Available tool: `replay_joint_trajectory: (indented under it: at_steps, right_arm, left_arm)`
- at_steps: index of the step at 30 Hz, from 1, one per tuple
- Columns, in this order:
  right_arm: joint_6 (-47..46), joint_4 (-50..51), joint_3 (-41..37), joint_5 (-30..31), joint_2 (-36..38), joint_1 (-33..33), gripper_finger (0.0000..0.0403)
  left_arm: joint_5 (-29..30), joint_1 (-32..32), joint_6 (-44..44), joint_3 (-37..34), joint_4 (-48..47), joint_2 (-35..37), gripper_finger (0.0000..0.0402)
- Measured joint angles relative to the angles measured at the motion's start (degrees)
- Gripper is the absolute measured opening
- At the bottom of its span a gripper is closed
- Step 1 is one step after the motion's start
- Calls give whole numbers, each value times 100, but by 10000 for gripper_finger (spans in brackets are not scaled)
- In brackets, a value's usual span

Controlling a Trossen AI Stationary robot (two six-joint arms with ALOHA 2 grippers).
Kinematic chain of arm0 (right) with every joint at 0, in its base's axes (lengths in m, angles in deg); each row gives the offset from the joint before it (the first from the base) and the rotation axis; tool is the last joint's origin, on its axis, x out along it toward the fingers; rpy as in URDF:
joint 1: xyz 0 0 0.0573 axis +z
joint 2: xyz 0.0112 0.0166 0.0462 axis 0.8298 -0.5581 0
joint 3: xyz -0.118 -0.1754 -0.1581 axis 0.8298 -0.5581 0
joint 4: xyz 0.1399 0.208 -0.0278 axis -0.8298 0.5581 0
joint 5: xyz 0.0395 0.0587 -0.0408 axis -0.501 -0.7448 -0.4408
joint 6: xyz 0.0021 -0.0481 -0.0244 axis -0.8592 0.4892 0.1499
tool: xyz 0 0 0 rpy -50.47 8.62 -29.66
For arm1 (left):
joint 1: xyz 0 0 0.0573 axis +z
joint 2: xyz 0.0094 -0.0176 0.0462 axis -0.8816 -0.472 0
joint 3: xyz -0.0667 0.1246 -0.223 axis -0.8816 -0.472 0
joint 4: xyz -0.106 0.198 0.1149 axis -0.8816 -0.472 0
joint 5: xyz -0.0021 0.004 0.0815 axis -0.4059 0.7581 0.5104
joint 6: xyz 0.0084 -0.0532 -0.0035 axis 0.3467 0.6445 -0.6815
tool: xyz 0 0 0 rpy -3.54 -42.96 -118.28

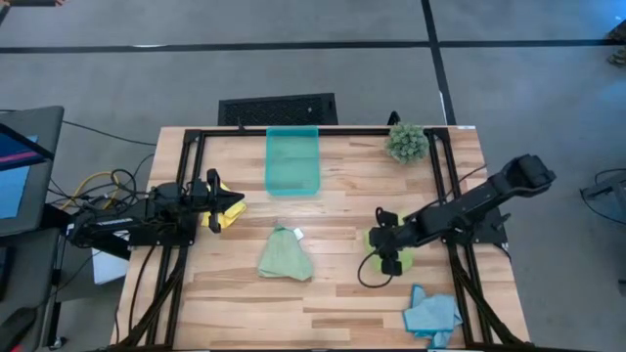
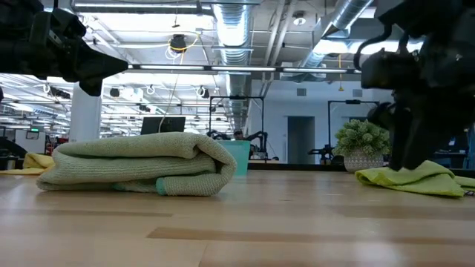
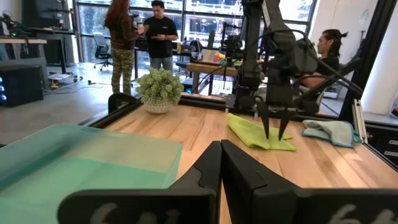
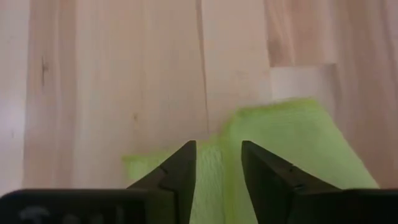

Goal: Fold microfiber towels
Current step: Fold the light green microfiber cloth

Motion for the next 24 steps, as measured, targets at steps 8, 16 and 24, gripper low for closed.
replay_joint_trajectory:
  at_steps: [8,16,24]
  right_arm:
    - [-174,-416,6,830,-581,51,105]
    - [-494,-531,33,1513,-940,85,56]
    - [-222,-299,419,1959,-449,139,17]
  left_arm:
    - [0,0,-1,0,0,0,0]
    - [0,0,-1,0,0,0,0]
    - [0,0,-1,0,0,0,0]
